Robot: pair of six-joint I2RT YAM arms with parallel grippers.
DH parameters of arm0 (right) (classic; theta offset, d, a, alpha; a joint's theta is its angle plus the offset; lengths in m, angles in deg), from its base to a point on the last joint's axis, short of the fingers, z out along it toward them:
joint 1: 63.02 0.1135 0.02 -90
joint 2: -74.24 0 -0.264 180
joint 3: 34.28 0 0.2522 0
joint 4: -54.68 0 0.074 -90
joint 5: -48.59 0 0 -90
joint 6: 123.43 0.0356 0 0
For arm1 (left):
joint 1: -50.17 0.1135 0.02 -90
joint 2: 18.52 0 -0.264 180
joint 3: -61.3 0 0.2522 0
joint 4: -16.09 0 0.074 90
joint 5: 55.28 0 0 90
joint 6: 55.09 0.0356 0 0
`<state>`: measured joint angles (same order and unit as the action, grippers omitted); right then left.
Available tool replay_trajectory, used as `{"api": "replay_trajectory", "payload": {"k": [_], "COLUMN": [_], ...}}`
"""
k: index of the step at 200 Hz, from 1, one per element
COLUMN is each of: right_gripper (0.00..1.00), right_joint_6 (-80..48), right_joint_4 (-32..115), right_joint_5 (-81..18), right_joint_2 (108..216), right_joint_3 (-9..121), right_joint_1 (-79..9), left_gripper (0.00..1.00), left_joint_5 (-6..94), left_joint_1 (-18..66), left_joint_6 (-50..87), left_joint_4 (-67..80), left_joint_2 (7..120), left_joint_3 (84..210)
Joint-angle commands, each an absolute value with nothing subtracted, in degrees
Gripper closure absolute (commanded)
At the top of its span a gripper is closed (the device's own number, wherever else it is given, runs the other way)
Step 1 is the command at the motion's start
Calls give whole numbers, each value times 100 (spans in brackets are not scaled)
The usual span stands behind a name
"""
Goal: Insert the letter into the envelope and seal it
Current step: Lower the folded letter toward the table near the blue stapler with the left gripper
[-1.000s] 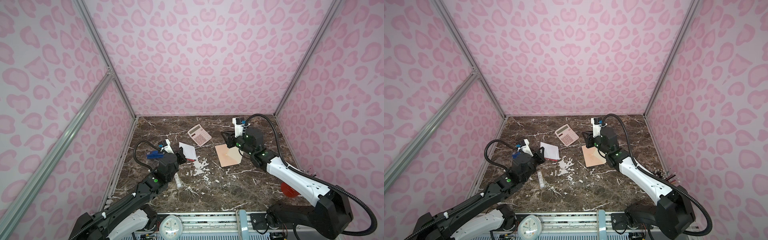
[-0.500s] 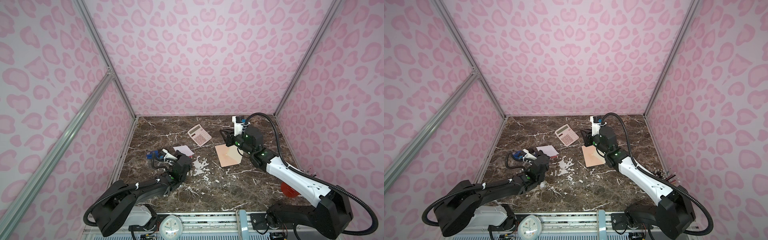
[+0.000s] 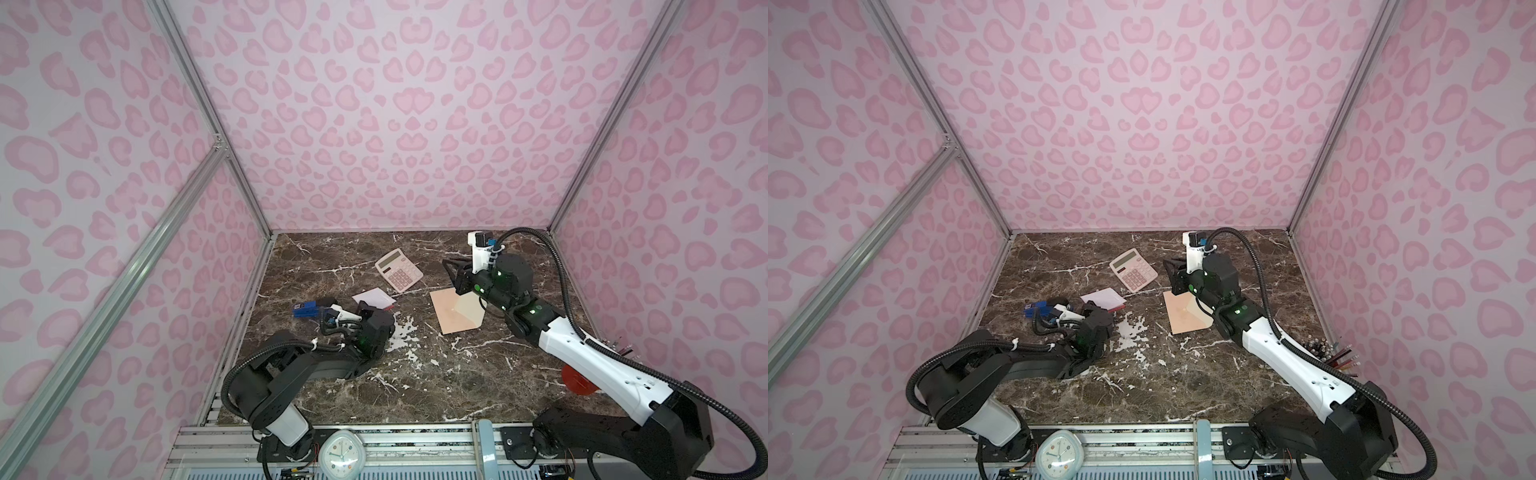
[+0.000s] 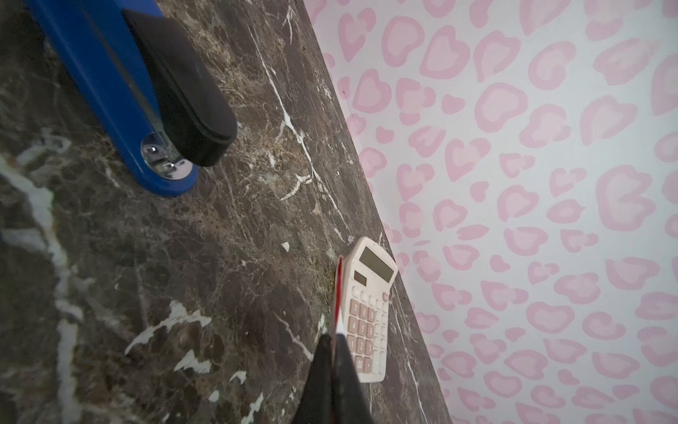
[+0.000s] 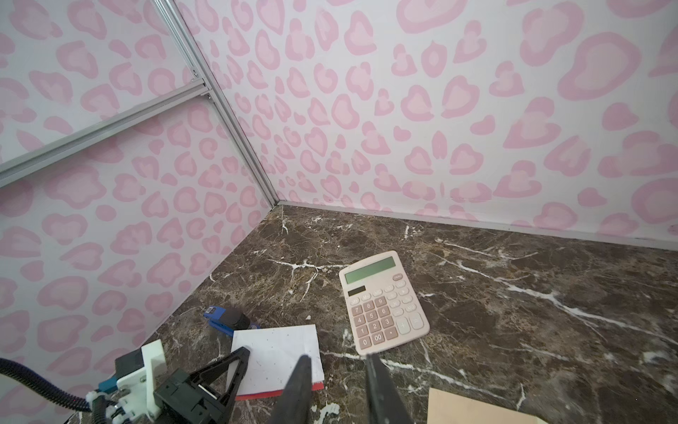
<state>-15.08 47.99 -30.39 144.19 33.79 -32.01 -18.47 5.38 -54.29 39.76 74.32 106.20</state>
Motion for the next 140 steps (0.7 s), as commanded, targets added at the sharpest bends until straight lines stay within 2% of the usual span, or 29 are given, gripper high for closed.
{"api": "replay_trajectory", "payload": {"k": [1,19,33,66,72,102,140], "right_gripper": [72,72,72,72,72,72,72], "right_joint_6": [-1584,-1593,-1618,-1619,-1627,-1655,-1738], "right_joint_4": [4774,4701,4646,4681,4678,4651,4588], "right_joint_5": [-3154,-3203,-3242,-3336,-3355,-3431,-3529], "right_joint_2": [14376,14320,14256,14097,14080,13992,13832], "right_joint_3": [3334,3335,3312,3197,3179,3113,2996], "right_joint_1": [-3196,-3193,-3197,-3191,-3195,-3196,-3198], "left_gripper": [96,96,91,65,57,43,16], "left_joint_5": [-1825,-1720,-1649,-1534,-1509,-1376,-1301], "left_joint_1": [543,542,543,532,531,491,467], "left_joint_6": [-5818,-5842,-5895,-6182,-6223,-6308,-6319], "left_joint_4": [4337,4441,4435,4106,4032,3706,2993], "left_joint_2": [7624,7786,7872,7867,7852,7772,7469], "left_joint_3": [10587,10586,10583,10436,10408,10364,10408]}}
